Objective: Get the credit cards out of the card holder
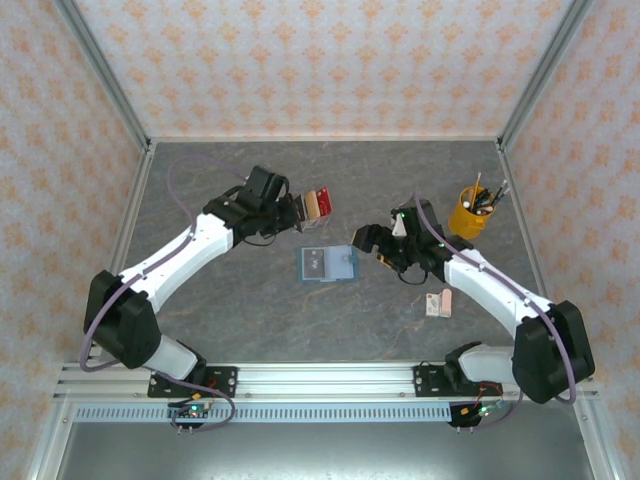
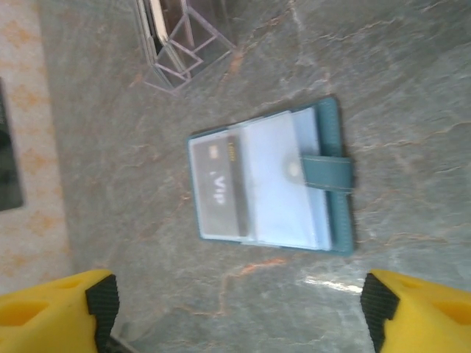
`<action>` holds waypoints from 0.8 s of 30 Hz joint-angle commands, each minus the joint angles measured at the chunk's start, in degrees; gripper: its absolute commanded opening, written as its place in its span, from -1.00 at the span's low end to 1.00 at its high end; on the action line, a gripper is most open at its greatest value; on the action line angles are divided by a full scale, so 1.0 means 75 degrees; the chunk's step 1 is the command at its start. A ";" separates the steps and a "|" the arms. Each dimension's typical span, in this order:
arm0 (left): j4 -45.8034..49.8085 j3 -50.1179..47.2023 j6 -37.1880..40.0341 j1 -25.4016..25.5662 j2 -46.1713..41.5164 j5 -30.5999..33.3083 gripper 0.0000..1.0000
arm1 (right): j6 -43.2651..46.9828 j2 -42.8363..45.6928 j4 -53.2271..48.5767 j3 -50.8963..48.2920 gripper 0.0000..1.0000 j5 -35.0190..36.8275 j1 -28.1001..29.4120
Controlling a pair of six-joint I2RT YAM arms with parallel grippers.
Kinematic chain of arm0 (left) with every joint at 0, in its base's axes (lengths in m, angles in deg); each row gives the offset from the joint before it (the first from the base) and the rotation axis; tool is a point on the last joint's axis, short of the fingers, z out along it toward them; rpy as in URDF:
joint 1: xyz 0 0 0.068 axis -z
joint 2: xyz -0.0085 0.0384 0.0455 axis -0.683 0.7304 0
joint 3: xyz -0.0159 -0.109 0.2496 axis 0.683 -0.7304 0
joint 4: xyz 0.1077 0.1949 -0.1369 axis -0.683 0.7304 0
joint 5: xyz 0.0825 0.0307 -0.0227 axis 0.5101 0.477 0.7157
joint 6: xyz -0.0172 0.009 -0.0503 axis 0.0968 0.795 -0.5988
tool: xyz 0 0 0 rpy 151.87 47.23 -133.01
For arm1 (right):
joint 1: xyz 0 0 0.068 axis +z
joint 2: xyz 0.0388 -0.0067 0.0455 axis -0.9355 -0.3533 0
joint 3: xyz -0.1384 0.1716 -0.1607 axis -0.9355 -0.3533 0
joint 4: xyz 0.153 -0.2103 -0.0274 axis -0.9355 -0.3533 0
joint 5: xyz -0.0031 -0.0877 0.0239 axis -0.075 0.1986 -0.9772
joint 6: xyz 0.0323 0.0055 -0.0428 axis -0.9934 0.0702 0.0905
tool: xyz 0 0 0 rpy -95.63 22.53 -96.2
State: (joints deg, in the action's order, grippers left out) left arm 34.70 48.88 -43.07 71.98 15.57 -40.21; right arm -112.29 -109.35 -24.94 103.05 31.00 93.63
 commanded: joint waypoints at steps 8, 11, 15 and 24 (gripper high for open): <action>0.2261 0.2828 0.0553 0.0353 0.2602 0.3286 -1.00 | 0.0372 0.0732 -0.0450 -0.0496 1.00 0.0884 -0.0008; 0.2435 0.3503 0.0615 0.0374 0.3388 0.3452 -1.00 | 0.0401 0.0654 -0.0482 -0.0497 1.00 0.1015 -0.0008; 0.2444 0.4074 0.0729 0.0370 0.4151 0.3478 -1.00 | 0.0431 0.0581 -0.0424 -0.0403 1.00 0.0783 -0.0003; 0.2646 0.4867 0.0962 0.0379 0.5104 0.3716 -1.00 | 0.0310 0.0580 -0.0318 -0.0426 1.00 0.0569 -0.0008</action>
State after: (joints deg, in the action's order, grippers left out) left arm 51.44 82.89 -37.13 74.60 53.67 -16.49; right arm -110.13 -104.94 -27.48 100.03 35.35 93.63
